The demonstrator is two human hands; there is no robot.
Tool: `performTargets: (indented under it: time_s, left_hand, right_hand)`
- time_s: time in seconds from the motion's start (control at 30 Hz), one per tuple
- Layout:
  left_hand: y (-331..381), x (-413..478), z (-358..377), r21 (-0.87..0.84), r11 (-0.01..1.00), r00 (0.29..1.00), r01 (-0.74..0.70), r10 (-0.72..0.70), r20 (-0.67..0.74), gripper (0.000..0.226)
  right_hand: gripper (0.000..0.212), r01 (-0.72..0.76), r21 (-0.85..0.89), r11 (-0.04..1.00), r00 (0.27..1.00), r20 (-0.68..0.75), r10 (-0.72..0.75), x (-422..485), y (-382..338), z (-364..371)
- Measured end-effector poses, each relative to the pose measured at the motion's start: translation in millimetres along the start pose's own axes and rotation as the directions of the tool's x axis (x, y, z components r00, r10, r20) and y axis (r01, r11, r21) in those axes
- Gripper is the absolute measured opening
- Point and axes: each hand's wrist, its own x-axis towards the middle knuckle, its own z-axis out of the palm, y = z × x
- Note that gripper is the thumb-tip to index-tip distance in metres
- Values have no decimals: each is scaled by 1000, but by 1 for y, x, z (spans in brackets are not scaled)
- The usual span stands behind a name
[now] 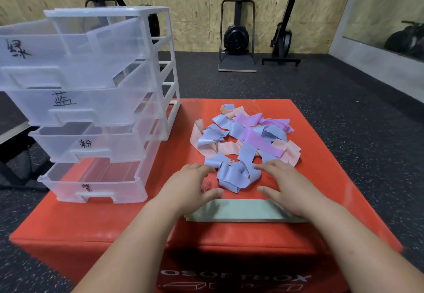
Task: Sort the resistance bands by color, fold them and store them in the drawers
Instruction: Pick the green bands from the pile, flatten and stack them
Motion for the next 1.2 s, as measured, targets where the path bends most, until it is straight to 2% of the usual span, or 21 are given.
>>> performTargets:
  time_s: [0.1, 0.23, 0.3, 0.43, 0.5, 0.53, 0.57, 0.6, 0.63, 0.67, 0.73, 0.8, 0.9, 0.93, 1.0, 1.07, 1.13, 1.2]
  left_hand:
    - [1, 21, 2, 62, 994, 992, 84, -78, -100, 62]
    - [1, 51, 5, 33, 981, 964, 192, -182, -193, 51]
    - [2, 58, 7, 26, 978, 958, 208, -198, -207, 46]
    - [-8, 78, 13, -13, 973, 948, 228, -225, -226, 46]
    - [-15, 87, 15, -37, 969, 942, 245, -247, -228, 45]
    - [-18, 90, 17, -46, 967, 940, 251, -255, -228, 44]
    - [-20, 93, 18, -53, 966, 938, 255, -260, -228, 43]
    - [-21, 95, 20, -61, 965, 938, 256, -263, -226, 43]
    - [-21, 97, 21, -72, 964, 938, 256, -266, -224, 43]
    - [-20, 98, 22, -83, 964, 938, 253, -265, -222, 44]
    - [-16, 99, 22, -88, 967, 943, 239, -253, -215, 46]
    - [-11, 99, 23, -89, 970, 946, 228, -242, -217, 45]
    - [-6, 97, 22, -104, 971, 945, 216, -235, -228, 43]
    - [-4, 97, 23, -104, 972, 946, 208, -227, -230, 42]
    - [-1, 96, 23, -114, 974, 947, 195, -217, -235, 42]
    - [1, 96, 24, -129, 975, 948, 181, -208, -242, 43]
    - [4, 97, 25, -141, 977, 951, 158, -189, -244, 43]
    - [7, 98, 27, -154, 979, 956, 135, -170, -240, 43]
  right_hand:
    - [74, -5, -42, 999, 999, 37, 6, 33, -27, 13]
    - [99, 105, -251, 962, 968, 249, -40, 92, -56, 17]
    - [108, 183, -301, 936, 936, 345, -72, 120, -61, 13]
    - [108, 251, -334, 909, 909, 403, -103, 186, -52, 8]
    - [108, 272, -307, 912, 868, 487, -95, 210, -48, 11]
    - [104, 304, -289, 908, 833, 542, -106, 220, -46, 14]
    - [91, 309, -245, 919, 806, 581, -116, 227, -43, 18]
    - [69, 301, -216, 929, 801, 586, -124, 228, -40, 19]
    - [44, 374, -270, 887, 829, 526, -190, 229, -36, 18]
    - [26, 366, -280, 887, 865, 454, -214, 229, -31, 15]
    - [14, 207, -288, 935, 944, 311, -113, 221, -14, -4]
    - [4, 74, -366, 928, 987, 161, -15, 214, 11, -30]
    - [12, -150, -421, 895, 988, -98, 119, 213, 45, -73]
    - [16, -216, -436, 874, 975, -144, 170, 211, 54, -87]
    - [17, -299, -512, 805, 952, -111, 283, 204, 66, -108]
    - [30, -290, -540, 790, 934, 22, 358, 195, 76, -109]
    - [54, -261, -485, 834, 930, 106, 353, 190, 89, -97]
    - [94, -280, -408, 869, 923, 135, 360, 191, 99, -81]
